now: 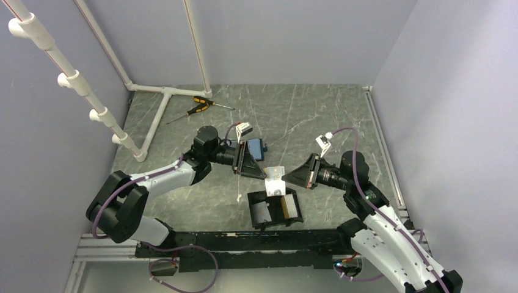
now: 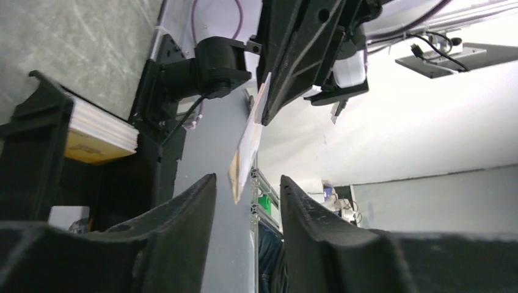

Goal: Put the credit cards into the card holder
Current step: Pick up the credit card from the storage box, then place the credit card in the storage box.

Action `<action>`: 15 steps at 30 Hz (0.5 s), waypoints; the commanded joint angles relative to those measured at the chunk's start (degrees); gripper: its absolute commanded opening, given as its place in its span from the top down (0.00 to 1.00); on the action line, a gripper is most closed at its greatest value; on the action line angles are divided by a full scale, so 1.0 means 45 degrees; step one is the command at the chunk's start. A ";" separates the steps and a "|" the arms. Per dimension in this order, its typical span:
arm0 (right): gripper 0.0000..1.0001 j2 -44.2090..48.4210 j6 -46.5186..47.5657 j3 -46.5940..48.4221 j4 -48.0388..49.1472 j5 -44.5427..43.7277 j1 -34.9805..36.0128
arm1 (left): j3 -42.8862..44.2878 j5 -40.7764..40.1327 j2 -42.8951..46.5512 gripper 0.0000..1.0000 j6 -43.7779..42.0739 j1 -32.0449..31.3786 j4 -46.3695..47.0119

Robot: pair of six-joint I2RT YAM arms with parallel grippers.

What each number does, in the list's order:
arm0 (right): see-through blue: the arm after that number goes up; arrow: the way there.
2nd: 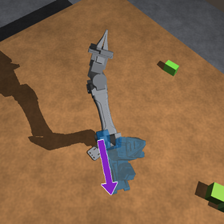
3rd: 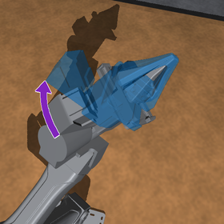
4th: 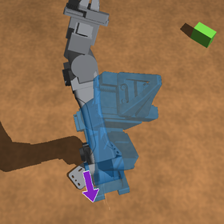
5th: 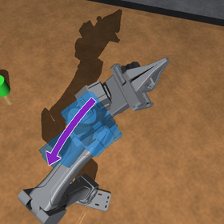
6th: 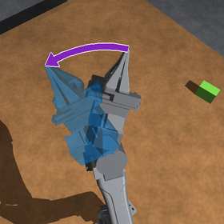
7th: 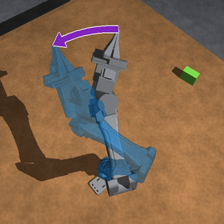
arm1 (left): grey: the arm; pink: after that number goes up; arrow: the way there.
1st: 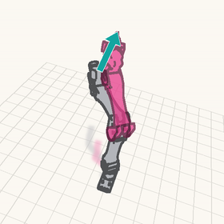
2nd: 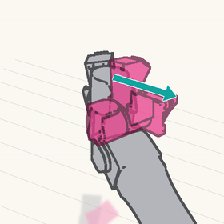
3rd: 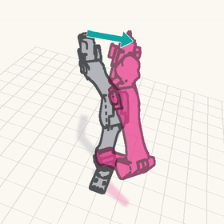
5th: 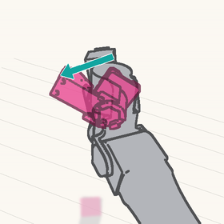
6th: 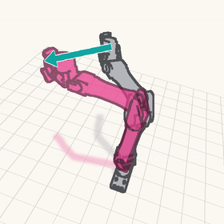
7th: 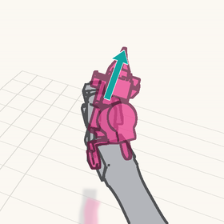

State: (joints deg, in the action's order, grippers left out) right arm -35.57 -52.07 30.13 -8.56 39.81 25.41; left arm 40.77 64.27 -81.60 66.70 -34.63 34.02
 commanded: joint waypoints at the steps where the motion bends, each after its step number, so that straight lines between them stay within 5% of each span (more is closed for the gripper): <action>1: 1.00 0.0251 -0.0346 0.0021 0.1334 0.0443 -0.0041 | 0.0075 0.0455 -0.0097 0.56 0.0457 -0.0291 0.2103; 15: 1.00 0.0875 -0.0719 -0.0282 0.1690 0.0568 -0.0060 | -0.0252 0.0347 0.0120 0.91 0.1033 -0.0310 0.3899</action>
State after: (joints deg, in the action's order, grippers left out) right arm -32.84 -54.37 29.28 -4.62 41.50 25.32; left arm 39.77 64.86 -82.78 71.83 -35.83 47.88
